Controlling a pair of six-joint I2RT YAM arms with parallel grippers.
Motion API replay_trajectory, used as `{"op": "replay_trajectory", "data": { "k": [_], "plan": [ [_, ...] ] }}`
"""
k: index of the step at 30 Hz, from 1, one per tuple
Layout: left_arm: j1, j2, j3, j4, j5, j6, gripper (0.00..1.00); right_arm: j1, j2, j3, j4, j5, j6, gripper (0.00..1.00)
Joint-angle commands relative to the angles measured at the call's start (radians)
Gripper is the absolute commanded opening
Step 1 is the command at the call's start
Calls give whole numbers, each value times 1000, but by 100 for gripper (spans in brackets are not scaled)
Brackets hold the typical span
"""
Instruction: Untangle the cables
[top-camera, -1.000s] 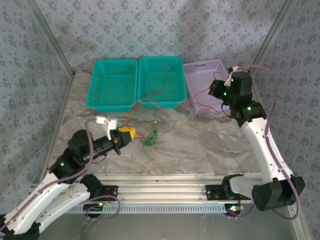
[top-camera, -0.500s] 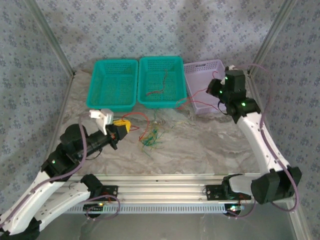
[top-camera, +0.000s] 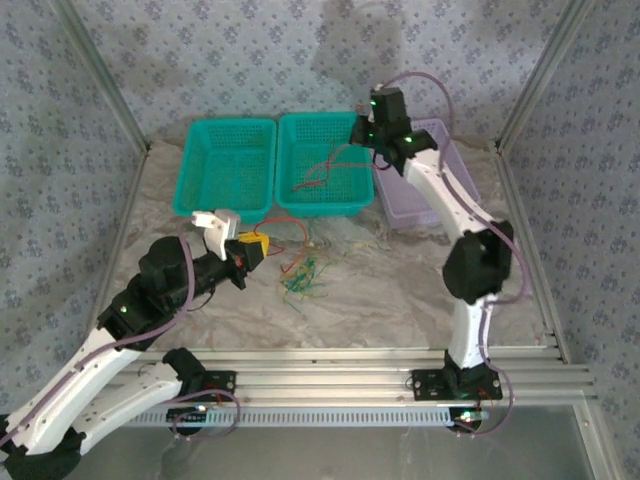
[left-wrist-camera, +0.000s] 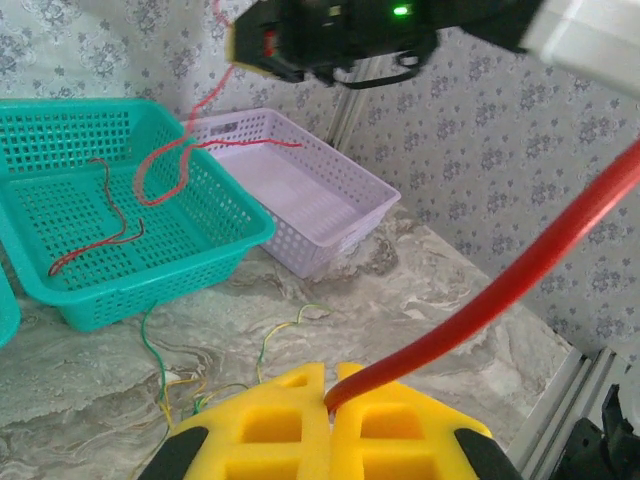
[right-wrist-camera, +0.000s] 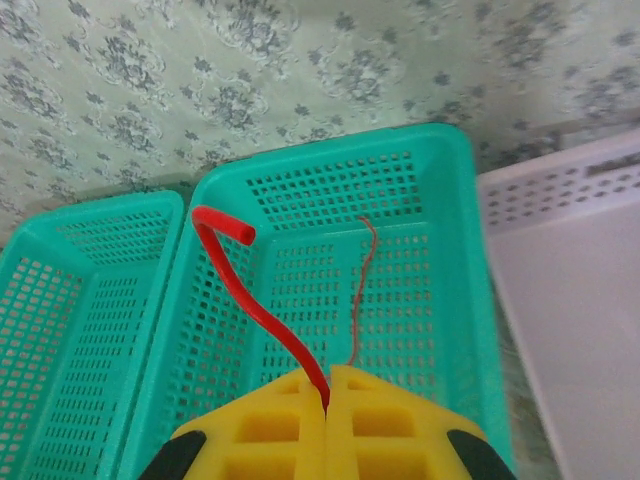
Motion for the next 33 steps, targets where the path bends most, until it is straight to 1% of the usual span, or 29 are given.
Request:
{"op": "replay_trajectory", "data": {
  "k": [1, 5, 7, 8, 10, 12, 13, 16, 17, 21, 25, 27, 30, 33],
  "plan": [
    [7, 0, -16, 63, -15, -20, 0, 10, 158, 202, -149, -22, -29, 0],
    [7, 14, -14, 62, -34, -24, 0, 12, 356, 440, -257, -49, -38, 0],
    [7, 27, -12, 62, -33, -27, 0, 13, 426, 508, -267, -75, -60, 0],
    [7, 33, -12, 64, -33, -29, 0, 15, 453, 531, -264, -98, -80, 0],
    [7, 45, -11, 64, -32, -30, 0, 19, 483, 546, -280, -96, -91, 0],
    [7, 50, -8, 67, -33, -30, 0, 14, 491, 519, -264, -104, -93, 0],
    [7, 52, -8, 69, -33, -30, 0, 12, 493, 506, -257, -111, -92, 2],
    [7, 62, -8, 76, -35, -31, 0, 7, 507, 501, -268, -150, -94, 9],
    [8, 67, -6, 76, -34, -33, 0, 5, 507, 498, -271, -157, -94, 14],
    [7, 96, 7, 76, -33, -33, 0, -2, 484, 499, -275, -208, -84, 23],
    [11, 121, 21, 93, -50, -33, 0, -1, 420, 495, -268, -228, -83, 44],
    [20, 147, 40, 103, -51, -30, 0, 4, 371, 488, -272, -228, -91, 56],
    [48, 213, 92, 105, -51, -27, 0, 7, 260, 412, -234, -219, -97, 65],
    [84, 296, 144, 128, -43, -34, 0, 7, 99, 250, -150, -187, -101, 72]
  ]
}}
